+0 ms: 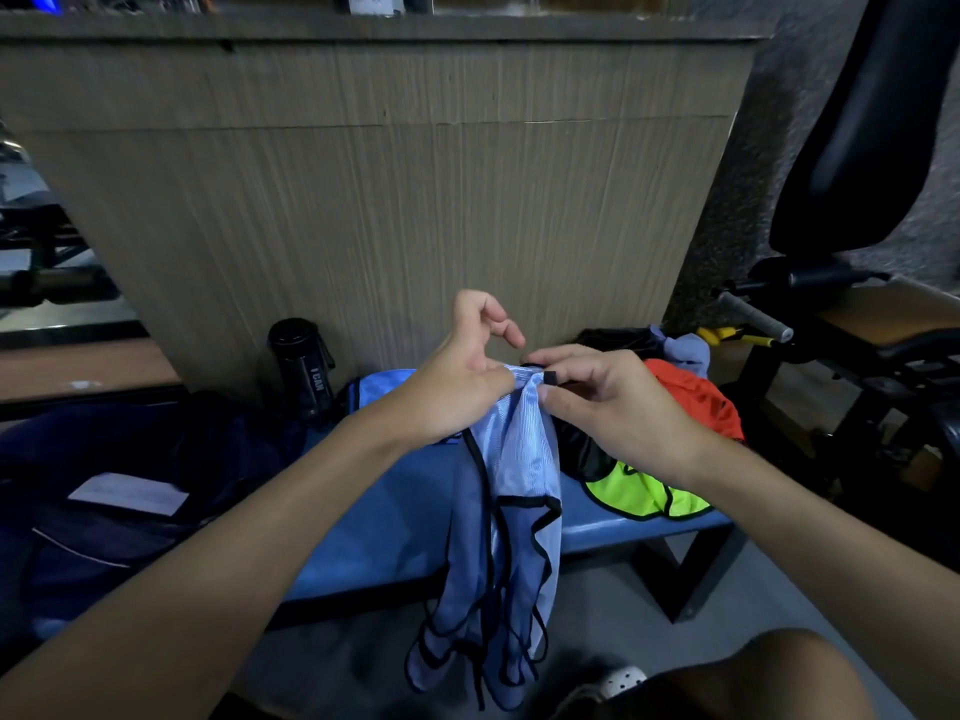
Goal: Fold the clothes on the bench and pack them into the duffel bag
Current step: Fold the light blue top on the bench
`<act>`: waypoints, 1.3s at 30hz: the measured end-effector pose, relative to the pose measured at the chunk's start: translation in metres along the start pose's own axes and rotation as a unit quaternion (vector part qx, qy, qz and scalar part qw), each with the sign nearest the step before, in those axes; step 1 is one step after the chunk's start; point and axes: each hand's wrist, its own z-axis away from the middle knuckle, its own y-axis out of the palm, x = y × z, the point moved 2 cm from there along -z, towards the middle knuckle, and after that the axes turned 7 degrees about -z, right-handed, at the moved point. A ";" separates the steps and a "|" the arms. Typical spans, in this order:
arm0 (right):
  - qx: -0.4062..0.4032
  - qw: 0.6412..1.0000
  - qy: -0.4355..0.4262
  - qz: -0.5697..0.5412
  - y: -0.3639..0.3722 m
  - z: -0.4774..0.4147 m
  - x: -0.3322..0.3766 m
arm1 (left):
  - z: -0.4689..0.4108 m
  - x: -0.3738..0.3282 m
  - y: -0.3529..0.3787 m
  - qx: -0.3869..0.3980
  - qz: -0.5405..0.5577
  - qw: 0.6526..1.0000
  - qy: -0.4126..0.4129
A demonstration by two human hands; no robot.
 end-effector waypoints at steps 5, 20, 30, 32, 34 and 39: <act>-0.044 0.999 -0.022 -0.009 -0.001 0.000 0.002 | 0.003 0.003 -0.008 -0.019 -0.016 1.000 0.014; -0.169 0.984 0.039 -0.051 -0.014 -0.008 0.007 | 0.021 -0.004 0.005 0.001 -0.194 0.981 -0.027; -0.161 0.986 0.034 -0.036 -0.029 0.000 0.004 | 0.012 0.004 0.001 -0.113 -0.177 0.978 0.020; -0.151 0.988 0.016 -0.022 -0.033 0.001 0.003 | 0.012 -0.001 0.000 -0.111 -0.158 0.981 0.026; -0.136 0.991 0.007 -0.009 -0.037 0.001 0.002 | 0.012 -0.005 -0.002 -0.105 -0.146 0.983 0.037; -0.033 0.997 0.030 -0.063 -0.040 0.002 -0.002 | 0.009 -0.008 -0.006 -0.096 -0.151 0.982 0.056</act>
